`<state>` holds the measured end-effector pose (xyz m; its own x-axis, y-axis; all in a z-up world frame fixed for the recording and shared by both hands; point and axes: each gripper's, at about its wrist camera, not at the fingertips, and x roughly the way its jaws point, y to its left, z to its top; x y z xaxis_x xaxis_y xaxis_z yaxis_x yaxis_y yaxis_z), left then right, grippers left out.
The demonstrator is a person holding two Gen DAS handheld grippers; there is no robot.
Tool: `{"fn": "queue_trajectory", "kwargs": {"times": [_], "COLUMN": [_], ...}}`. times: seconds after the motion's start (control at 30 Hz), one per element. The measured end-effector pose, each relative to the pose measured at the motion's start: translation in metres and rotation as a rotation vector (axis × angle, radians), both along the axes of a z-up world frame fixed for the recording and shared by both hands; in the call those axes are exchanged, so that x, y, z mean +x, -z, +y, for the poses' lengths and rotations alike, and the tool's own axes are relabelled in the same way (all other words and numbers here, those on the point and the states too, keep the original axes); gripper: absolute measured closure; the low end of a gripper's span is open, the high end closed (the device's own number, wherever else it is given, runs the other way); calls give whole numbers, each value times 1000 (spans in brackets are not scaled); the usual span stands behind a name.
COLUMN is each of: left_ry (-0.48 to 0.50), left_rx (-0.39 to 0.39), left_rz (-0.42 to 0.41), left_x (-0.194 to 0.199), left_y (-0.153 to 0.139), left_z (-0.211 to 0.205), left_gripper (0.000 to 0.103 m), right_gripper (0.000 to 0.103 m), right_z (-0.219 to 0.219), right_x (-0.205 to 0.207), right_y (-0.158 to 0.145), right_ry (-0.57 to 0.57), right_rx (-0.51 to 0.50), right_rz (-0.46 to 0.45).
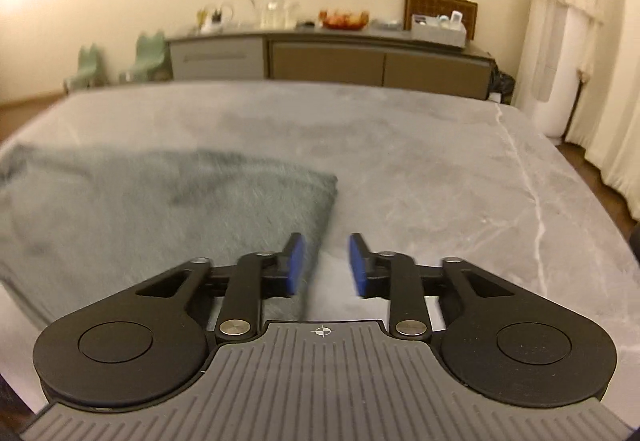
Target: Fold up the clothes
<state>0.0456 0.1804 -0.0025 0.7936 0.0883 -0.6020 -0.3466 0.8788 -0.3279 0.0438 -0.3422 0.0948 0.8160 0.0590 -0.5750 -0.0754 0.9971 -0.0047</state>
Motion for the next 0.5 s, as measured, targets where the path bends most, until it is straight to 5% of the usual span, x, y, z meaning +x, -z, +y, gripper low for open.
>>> {"fn": "queue_trajectory", "kwargs": {"times": [0.17,0.37,0.4,0.43,0.5], "left_ry": [-104,-87,-77,-68,-49], "left_rx": [-119,-78,-76,-71,-38], "left_rz": [41,44,34,27,19], "left_x": [2,55,59,64,67], "left_y": [33,44,46,47,45], "left_z": [56,59,60,61,55], "left_gripper": [14,7,14,59,74], "right_gripper": [63,61,61,61,61], "right_z": [26,53,54,53,52], "right_x": [16,27,26,24,21], "right_y": [0,7,9,9,9], "right_ry": [-38,-70,-70,-71,-72], "right_rx": [57,77,72,76,84], "right_rz": [32,57,64,62,58]}}
